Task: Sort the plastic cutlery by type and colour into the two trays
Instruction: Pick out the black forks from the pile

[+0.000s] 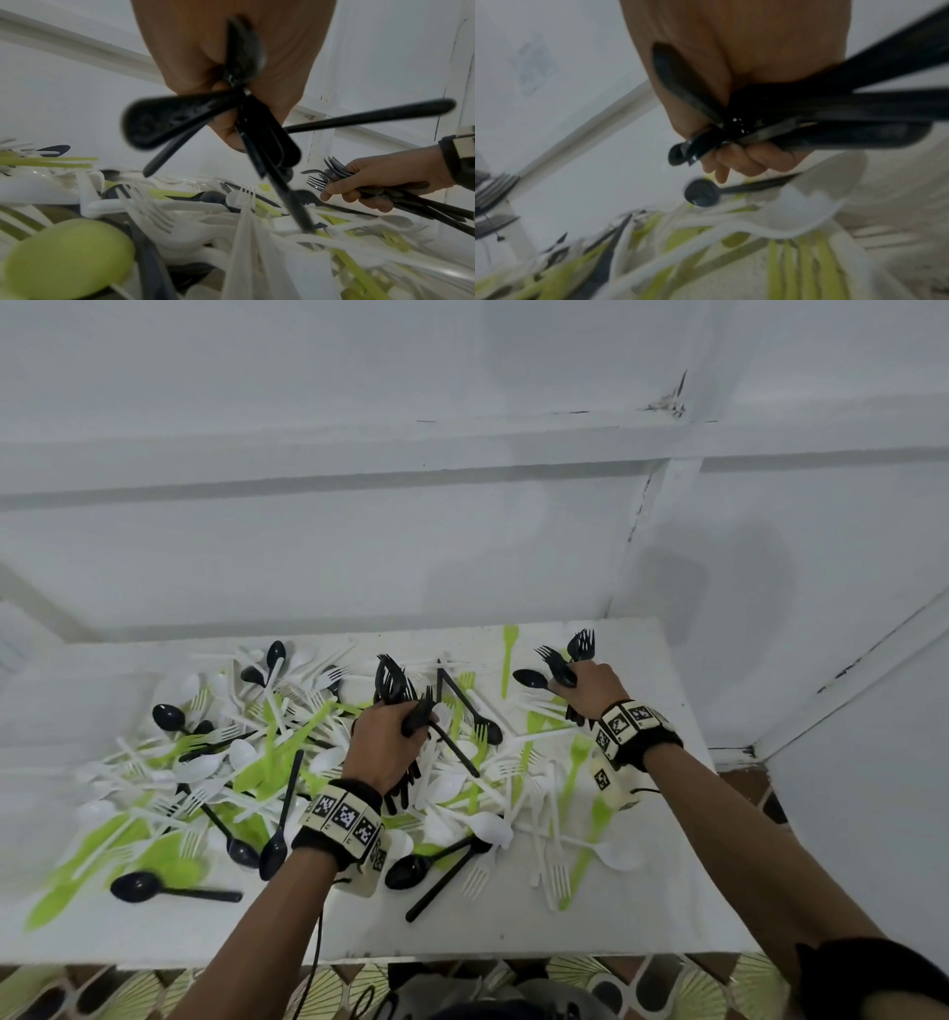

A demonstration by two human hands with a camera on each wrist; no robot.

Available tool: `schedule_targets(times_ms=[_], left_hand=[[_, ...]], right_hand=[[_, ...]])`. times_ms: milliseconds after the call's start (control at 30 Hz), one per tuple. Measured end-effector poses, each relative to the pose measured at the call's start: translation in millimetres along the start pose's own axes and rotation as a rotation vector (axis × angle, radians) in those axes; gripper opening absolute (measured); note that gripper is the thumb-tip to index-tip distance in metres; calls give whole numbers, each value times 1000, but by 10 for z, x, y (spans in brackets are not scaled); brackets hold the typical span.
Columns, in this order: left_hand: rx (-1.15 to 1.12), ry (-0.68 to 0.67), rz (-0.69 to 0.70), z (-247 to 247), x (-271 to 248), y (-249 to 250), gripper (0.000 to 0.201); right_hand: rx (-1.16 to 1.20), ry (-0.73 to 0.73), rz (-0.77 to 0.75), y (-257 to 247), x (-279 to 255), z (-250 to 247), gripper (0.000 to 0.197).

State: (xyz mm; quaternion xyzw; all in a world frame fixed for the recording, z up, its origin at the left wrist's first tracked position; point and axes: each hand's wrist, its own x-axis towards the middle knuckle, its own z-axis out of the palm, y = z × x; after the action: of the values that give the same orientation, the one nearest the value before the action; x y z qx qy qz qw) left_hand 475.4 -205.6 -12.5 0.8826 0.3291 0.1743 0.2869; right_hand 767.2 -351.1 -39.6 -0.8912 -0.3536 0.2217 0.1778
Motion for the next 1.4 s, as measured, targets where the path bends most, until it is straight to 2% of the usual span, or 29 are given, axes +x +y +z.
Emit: schedule_targets(times_ms=[100,167,367,400,500,633,833,933,1000,1067,1133,1267,1333,1400], left_hand=[[4,55,10,-56,14,65,5],[13,62,20,-101,26,61,8],[5,49,67,-249,77,-56,9],[-8,56,71,-287,91,-63,11],[-24,79,91,-412,126,-140,17],[-114,80,84,-611,105,-370,13],[-395,143,-47,-871,75,-773,19],[-461,147,-77,-989,95,-979,21],[-495,123,-100,-1063,128,-1143,34],[-517,66,-126,-1129,158,-1291,56],[-562,20,-171,-1150,191,-1465,67],[-637,-6,-214,-1187,220,-1751,55],[-671,0,-179,-1226,215,-1829,40],[-713,19,-168,-1278,201,-1888,34]], right_hand=[[107,47,-8,-113,-122,-94,38],[169,49,-47,-271,-225,-123,39],[441,-153,-151,-1010,-474,184,67],[449,-175,-172,-1143,-501,268,67],[536,-198,-210,-1523,-579,488,50],[725,-165,-140,-1932,-579,753,49],[654,-45,-111,-2400,-495,1174,62],[631,-17,-111,-2625,-469,1346,46],[599,-6,-105,-2753,-452,1415,43],[561,6,-133,-2882,-438,1462,52],[535,30,-155,-3011,-425,1510,52],[523,99,-184,-3264,-458,1554,26],[525,97,-206,-3356,-474,1615,28],[514,91,-217,-3408,-479,1681,28]])
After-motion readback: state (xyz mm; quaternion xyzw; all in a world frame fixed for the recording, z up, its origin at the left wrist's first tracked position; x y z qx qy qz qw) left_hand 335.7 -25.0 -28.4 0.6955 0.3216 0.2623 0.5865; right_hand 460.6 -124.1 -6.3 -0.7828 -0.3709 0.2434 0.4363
